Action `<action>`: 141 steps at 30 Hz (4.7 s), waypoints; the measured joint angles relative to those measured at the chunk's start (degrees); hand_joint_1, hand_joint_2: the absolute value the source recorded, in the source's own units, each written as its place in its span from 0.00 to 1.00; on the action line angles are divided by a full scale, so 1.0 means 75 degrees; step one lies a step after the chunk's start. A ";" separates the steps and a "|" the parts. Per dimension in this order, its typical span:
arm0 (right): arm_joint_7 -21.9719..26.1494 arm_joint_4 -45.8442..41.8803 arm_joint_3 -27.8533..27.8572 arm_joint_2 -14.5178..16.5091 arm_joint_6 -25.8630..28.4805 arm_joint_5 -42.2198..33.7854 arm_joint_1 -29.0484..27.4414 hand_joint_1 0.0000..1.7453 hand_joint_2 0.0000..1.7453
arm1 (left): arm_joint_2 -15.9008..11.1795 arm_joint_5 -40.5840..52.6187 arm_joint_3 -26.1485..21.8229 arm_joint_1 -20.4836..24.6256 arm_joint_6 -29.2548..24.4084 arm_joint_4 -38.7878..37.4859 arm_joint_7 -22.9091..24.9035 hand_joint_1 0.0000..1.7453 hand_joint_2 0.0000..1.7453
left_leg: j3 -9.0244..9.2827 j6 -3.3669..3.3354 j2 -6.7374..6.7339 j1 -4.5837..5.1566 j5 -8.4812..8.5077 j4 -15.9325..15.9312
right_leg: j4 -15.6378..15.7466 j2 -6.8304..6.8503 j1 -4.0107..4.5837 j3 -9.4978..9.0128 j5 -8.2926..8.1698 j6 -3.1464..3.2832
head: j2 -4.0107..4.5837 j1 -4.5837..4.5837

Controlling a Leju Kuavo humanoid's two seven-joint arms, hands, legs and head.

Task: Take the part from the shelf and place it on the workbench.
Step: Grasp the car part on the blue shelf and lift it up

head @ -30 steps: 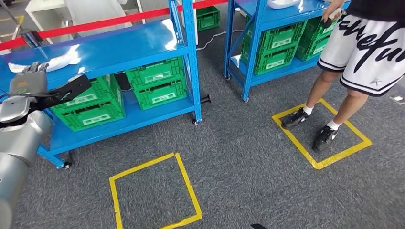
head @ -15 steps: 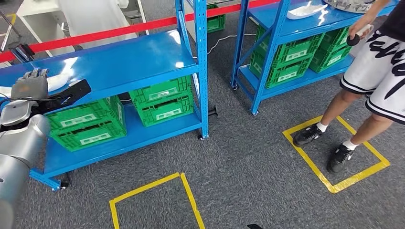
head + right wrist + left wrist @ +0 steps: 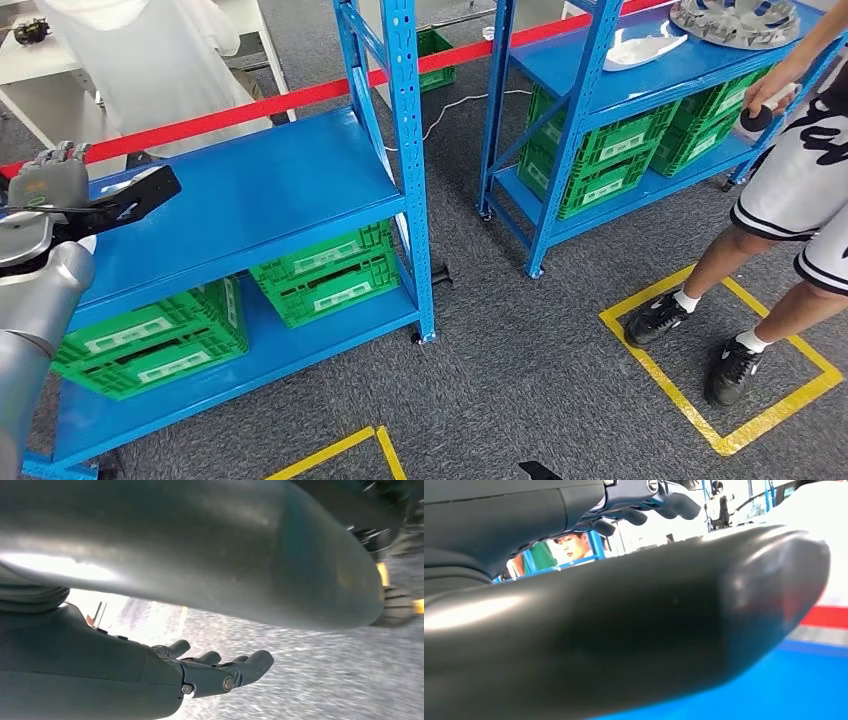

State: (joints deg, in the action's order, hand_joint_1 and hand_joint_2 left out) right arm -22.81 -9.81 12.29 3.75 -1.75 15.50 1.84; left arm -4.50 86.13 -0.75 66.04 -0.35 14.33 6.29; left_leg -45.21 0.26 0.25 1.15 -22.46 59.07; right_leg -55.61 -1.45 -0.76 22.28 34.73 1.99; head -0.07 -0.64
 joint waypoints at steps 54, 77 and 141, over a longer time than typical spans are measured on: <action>0.0028 0.0006 0.0012 -0.0077 -0.0021 0.0326 0.0163 0.00 0.00 | -0.1609 -0.0348 0.0270 -0.0662 0.2154 -0.0202 0.0535 0.00 0.00 | 0.1234 -0.0033 0.0249 0.0011 -0.0040 -0.0342 | -0.0206 -0.0033 0.0269 0.1139 -0.0733 0.0093 | 0.0000 -0.0063; 0.0028 0.0006 0.0074 -0.0077 0.0026 0.0268 0.0160 0.00 0.00 | -0.1393 -0.0676 -0.0017 -0.0816 0.2047 -0.0152 -0.0340 0.00 1.00 | 0.1234 -0.0035 0.0250 0.0014 -0.0042 -0.0342 | -0.0206 -0.0033 0.0267 0.1139 -0.0730 0.0089 | 0.0000 -0.0063; 0.0028 0.0006 0.0188 -0.0116 0.0090 0.0495 0.0161 0.00 0.00 | -0.1375 -0.0186 0.0004 -0.2256 0.1906 -0.0179 0.0101 1.00 1.00 | 0.1371 -0.0070 0.0350 0.0041 -0.0087 -0.0349 | -0.0197 0.0065 0.0245 0.0985 -0.0655 0.0055 | 0.0000 -0.0063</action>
State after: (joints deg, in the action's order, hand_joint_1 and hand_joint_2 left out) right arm -22.60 -9.77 13.70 2.88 -1.07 19.21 3.05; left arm -14.81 84.74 -0.73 49.12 13.94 12.99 7.05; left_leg -34.93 -0.27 2.87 1.46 -23.12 56.45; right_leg -57.09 -0.96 1.08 29.67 29.82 2.40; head -0.07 -1.11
